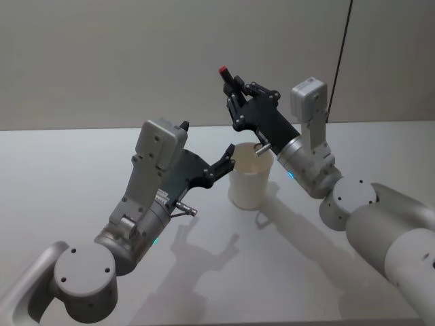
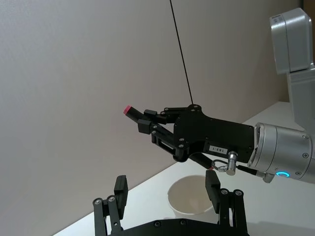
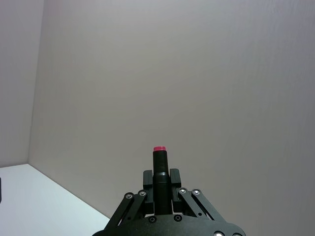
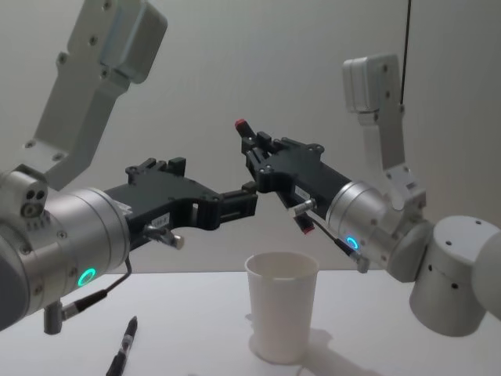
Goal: Place the pen into the pen holder.
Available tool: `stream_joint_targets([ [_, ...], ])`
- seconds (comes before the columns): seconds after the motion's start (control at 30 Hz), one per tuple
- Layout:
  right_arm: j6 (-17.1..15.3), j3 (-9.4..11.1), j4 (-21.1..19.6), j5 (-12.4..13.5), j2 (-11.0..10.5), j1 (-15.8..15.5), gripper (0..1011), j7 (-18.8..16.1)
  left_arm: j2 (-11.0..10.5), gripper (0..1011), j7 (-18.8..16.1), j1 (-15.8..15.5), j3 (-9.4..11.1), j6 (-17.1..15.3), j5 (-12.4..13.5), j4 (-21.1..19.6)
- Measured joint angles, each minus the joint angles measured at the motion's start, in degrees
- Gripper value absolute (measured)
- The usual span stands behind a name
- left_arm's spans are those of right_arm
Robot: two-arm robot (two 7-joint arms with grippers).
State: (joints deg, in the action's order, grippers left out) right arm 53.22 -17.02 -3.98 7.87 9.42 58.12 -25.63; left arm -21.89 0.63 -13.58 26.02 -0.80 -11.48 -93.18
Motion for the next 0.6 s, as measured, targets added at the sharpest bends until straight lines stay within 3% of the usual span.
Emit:
stream_joint_targets([
  [0.23, 0.59, 0.09, 0.0, -0.65, -0.09, 0.06, 185, 0.24, 0.0, 1004, 0.0, 0.0, 0.0, 0.0, 0.0, 0.0],
  [0.43, 0.77, 0.16, 0.0, -1.14, -0.17, 0.1, 301, 0.73, -0.01, 1004, 0.0, 0.0, 0.0, 0.0, 0.0, 0.0],
  [0.53, 0.77, 0.27, 0.01, -1.41, -0.22, 0.14, 433, 1.14, 0.0, 1004, 0.0, 0.0, 0.0, 0.0, 0.0, 0.0],
  [0.6, 0.78, 0.36, 0.01, -1.47, -0.24, 0.17, 464, 1.28, 0.0, 1004, 0.0, 0.0, 0.0, 0.0, 0.0, 0.0],
])
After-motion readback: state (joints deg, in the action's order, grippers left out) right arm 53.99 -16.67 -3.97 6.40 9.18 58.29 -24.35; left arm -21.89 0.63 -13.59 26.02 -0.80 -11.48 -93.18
